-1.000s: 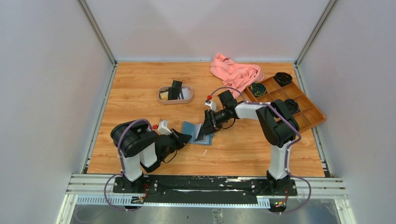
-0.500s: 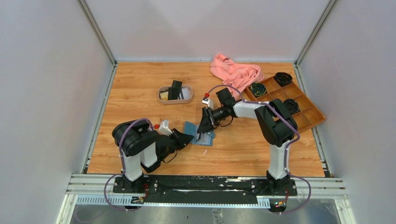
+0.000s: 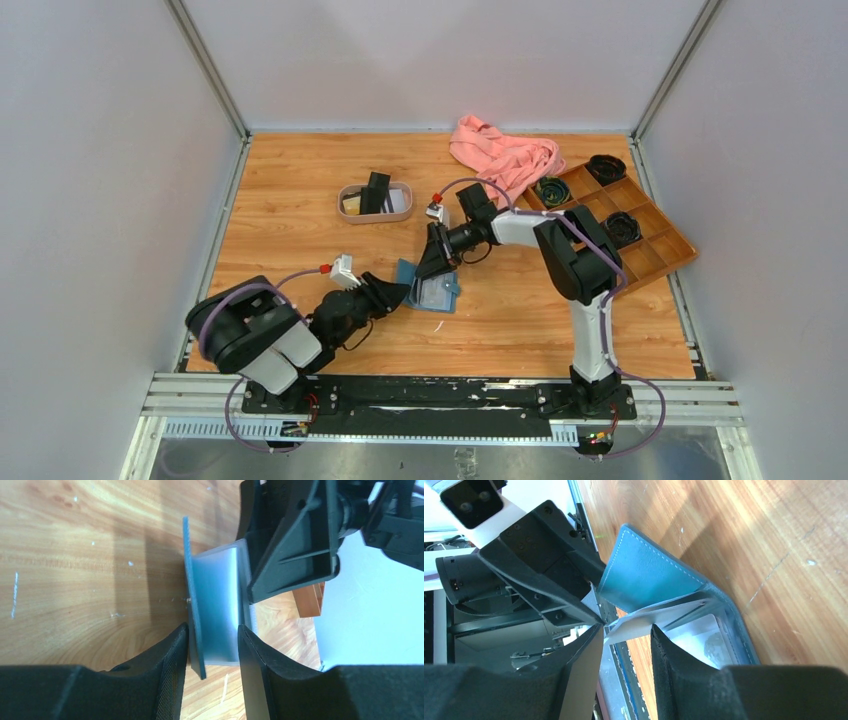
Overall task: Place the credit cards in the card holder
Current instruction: Open the card holder at the center of the board.
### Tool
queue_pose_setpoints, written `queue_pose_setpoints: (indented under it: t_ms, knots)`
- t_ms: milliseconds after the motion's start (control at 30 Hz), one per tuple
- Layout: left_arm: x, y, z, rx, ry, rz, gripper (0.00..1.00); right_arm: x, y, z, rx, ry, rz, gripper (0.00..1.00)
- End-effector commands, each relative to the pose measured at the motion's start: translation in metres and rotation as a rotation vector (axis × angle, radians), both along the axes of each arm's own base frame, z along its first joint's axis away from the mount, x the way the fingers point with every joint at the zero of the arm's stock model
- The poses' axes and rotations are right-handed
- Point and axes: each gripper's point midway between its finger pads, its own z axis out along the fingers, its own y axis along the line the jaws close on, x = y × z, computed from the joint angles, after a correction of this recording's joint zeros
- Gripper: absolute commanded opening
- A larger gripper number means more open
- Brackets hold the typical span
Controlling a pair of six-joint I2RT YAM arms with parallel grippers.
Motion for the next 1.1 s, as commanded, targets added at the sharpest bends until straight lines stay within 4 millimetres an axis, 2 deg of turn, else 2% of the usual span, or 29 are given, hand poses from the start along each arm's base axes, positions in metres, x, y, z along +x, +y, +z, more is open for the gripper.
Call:
queue_pose_setpoints:
  t_ms: [0, 100, 133, 167, 200, 267, 333, 400, 500, 633, 767, 933, 1067]
  knots:
    - [-0.011, 0.025, -0.016, 0.132, 0.0, 0.029, 0.44, 0.0, 0.01, 0.004, 0.029, 0.037, 0.021, 0.43]
    - [-0.015, 0.034, -0.007, 0.19, -0.039, 0.025, 0.46, 0.001, 0.014, 0.001, 0.024, 0.042, 0.024, 0.43]
    - [-0.013, 0.033, 0.005, 0.19, -0.079, 0.019, 0.46, 0.001, 0.015, 0.0, 0.021, 0.046, 0.023, 0.43]
    - [-0.016, 0.037, 0.003, 0.239, -0.071, 0.008, 0.47, 0.002, 0.017, -0.001, 0.018, 0.042, 0.023, 0.43]
    - [-0.017, 0.039, 0.011, 0.256, -0.094, 0.001, 0.48, 0.003, 0.018, -0.002, 0.013, 0.042, 0.021, 0.42]
    - [-0.016, 0.038, 0.043, 0.237, -0.17, -0.008, 0.48, 0.005, 0.021, -0.005, 0.005, 0.048, 0.019, 0.4]
    - [-0.02, 0.039, 0.062, 0.18, -0.208, -0.004, 0.48, 0.005, 0.025, -0.009, 0.0, 0.054, 0.022, 0.39]
    - [-0.025, 0.037, 0.075, 0.137, -0.233, -0.026, 0.48, 0.004, 0.028, -0.012, -0.004, 0.057, 0.028, 0.38]
    - [-0.035, 0.02, 0.082, 0.15, -0.254, -0.143, 0.48, 0.001, 0.032, -0.014, -0.005, 0.055, 0.04, 0.39]
    - [-0.044, -0.012, 0.08, 0.23, -0.239, -0.354, 0.46, -0.004, 0.036, -0.01, 0.011, 0.049, 0.067, 0.45]
    - [-0.038, -0.036, 0.068, 0.301, -0.188, -0.469, 0.35, -0.005, 0.036, -0.007, 0.013, 0.036, 0.074, 0.5]
    - [-0.021, -0.049, 0.045, 0.376, -0.114, -0.483, 0.19, -0.006, 0.036, -0.004, 0.021, 0.027, 0.082, 0.5]
    - [-0.014, -0.046, 0.018, 0.44, -0.047, -0.458, 0.07, -0.003, 0.034, 0.002, 0.03, -0.002, 0.085, 0.48]
